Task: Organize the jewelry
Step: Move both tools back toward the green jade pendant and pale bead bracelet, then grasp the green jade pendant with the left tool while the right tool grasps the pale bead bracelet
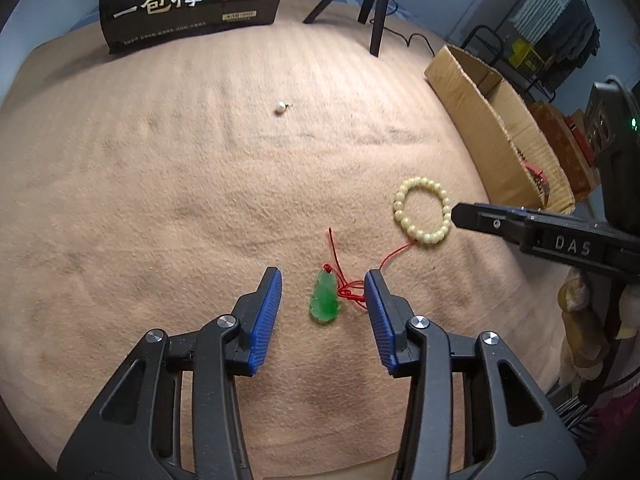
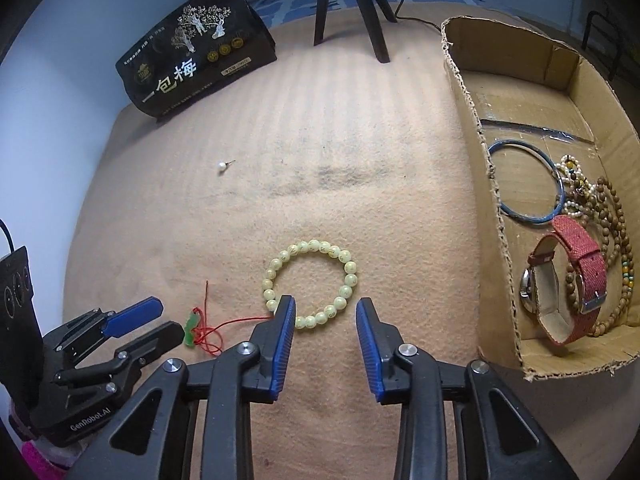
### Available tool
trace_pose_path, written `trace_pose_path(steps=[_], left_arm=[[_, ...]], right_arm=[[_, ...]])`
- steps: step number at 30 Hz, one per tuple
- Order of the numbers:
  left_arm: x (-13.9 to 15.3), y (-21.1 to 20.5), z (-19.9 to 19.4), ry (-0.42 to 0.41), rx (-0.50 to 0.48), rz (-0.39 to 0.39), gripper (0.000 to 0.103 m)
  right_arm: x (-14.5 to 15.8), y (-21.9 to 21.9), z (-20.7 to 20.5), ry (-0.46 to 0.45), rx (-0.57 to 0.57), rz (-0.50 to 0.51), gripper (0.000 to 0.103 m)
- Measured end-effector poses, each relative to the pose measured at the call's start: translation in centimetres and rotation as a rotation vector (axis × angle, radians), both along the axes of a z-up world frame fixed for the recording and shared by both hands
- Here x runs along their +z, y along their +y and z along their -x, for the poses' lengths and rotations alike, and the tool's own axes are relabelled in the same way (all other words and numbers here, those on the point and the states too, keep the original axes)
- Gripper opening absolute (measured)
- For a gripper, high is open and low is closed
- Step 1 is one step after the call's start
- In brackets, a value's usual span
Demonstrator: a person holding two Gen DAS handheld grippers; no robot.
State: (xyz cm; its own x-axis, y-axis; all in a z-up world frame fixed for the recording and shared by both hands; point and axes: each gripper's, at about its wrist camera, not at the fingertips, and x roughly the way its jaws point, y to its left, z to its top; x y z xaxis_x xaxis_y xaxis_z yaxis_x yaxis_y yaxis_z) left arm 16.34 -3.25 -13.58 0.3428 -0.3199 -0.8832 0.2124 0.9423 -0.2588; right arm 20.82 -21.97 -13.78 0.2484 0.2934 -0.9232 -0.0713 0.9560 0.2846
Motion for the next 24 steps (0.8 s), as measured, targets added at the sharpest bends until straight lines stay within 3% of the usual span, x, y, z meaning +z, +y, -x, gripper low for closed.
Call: trace_pose_path(steps=[15, 24], left_arm=[[-2.0, -1.9, -0.2, -0.004, -0.058, -0.086, 0.039], [-2.2, -2.3, -0.2, -0.029, -0.074, -0.136, 0.022]], right_arm=[[-1.3, 0.7, -0.9, 0.012, 0.0, 0.054, 0.027], [-1.8, 1.5, -1.3, 0.011, 0.008, 0.09, 0.022]])
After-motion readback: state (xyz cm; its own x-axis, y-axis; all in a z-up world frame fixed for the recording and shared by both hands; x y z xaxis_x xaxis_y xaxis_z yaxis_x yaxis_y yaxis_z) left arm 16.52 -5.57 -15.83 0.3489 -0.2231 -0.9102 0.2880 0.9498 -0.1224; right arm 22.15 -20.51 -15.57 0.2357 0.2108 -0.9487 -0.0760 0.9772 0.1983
